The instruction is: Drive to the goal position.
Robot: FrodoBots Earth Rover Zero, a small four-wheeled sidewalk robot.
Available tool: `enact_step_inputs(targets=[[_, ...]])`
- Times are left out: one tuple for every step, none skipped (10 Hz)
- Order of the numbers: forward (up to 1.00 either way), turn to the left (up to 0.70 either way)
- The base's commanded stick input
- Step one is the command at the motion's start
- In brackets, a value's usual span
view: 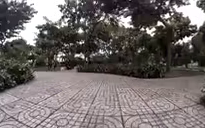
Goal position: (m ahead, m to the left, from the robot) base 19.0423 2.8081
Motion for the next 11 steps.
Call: enact_step_inputs(targets=[[0.7, 0.0], [0.7, 0.0], [0.7, 0.0], [0.7, 0.0], [0.7, 0.0], [0.7, 0.0], [0.7, 0.0], [0.7, 0.0], [0.7, 0.0], [0.7, 0.0], [0.7, 0.0]])
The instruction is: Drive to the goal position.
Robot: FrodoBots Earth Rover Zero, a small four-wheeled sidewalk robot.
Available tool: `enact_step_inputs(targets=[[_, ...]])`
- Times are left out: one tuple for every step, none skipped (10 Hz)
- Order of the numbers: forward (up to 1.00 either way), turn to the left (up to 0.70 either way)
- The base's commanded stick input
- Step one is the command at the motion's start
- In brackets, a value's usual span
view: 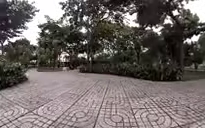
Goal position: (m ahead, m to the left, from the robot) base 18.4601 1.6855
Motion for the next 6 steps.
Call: enact_step_inputs(targets=[[0.7, 0.0], [0.7, 0.0], [0.7, 0.0], [0.7, 0.0], [0.7, 0.0], [0.7, 0.0]])
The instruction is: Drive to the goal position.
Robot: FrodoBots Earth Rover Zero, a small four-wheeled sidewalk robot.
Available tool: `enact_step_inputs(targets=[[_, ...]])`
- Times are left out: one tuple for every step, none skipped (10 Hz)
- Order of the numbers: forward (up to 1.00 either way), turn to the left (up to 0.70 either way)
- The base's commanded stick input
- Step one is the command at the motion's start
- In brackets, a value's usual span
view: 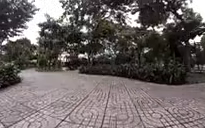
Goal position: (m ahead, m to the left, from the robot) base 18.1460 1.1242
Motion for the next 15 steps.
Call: enact_step_inputs(targets=[[0.7, 0.0], [0.7, 0.0], [0.7, 0.0], [0.7, 0.27], [0.7, 0.27], [0.7, 0.27], [0.7, 0.0], [0.7, 0.0], [0.7, 0.0], [0.7, 0.24], [0.7, 0.15], [0.7, 0.01], [0.7, 0.0], [0.7, 0.0], [0.7, 0.0]])
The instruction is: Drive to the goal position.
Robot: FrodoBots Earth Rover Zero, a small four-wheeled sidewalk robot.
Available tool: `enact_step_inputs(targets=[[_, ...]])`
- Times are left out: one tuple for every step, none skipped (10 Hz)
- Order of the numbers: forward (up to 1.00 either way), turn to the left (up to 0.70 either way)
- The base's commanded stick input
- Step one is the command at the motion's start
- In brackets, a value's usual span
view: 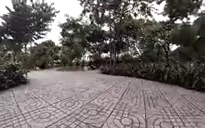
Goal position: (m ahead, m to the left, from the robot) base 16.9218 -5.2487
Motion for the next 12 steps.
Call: enact_step_inputs(targets=[[0.7, 0.0], [0.7, 0.0], [0.7, 0.0], [0.7, 0.0], [0.7, 0.0], [0.7, 0.0], [0.7, 0.0], [0.7, 0.0], [0.7, 0.0], [0.7, 0.0], [0.7, 0.0], [0.7, 0.0]])
